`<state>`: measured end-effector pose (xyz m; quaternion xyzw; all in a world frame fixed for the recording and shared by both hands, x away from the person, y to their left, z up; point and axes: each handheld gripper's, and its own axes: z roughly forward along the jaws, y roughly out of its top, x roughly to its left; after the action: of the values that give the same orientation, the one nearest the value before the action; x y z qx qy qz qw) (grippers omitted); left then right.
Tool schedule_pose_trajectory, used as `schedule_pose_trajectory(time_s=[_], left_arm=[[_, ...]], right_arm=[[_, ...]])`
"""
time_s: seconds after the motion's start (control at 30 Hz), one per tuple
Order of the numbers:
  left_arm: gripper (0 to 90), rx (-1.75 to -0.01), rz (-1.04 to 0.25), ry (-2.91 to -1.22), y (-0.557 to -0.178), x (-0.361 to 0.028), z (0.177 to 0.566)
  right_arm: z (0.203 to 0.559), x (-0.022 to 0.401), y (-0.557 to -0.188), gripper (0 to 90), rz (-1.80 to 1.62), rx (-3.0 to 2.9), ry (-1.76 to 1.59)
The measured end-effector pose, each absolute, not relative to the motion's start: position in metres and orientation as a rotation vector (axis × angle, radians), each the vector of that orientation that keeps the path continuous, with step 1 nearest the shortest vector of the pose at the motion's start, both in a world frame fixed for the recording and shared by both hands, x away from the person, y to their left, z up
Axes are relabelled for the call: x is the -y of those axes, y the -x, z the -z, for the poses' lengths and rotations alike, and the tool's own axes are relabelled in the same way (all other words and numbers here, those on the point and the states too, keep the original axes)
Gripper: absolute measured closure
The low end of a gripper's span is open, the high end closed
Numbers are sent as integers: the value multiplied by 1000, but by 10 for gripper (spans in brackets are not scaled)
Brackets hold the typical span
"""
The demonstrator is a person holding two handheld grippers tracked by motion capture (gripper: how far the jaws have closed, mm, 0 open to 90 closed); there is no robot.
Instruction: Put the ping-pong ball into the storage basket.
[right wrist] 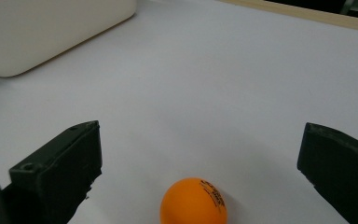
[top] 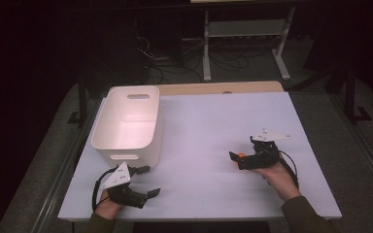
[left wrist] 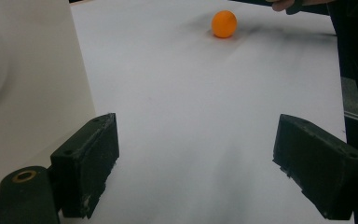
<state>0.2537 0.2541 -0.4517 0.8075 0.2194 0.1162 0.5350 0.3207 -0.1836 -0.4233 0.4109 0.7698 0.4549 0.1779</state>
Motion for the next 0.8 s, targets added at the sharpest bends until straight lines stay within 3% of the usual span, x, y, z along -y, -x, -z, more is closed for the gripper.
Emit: schedule_pose_trajectory(time_s=[0.8], left_arm=[[141, -522, -275, -1926, -254, -254, 452]], right_arm=[[423, 181, -325, 0, -1275, -2219, -1159]])
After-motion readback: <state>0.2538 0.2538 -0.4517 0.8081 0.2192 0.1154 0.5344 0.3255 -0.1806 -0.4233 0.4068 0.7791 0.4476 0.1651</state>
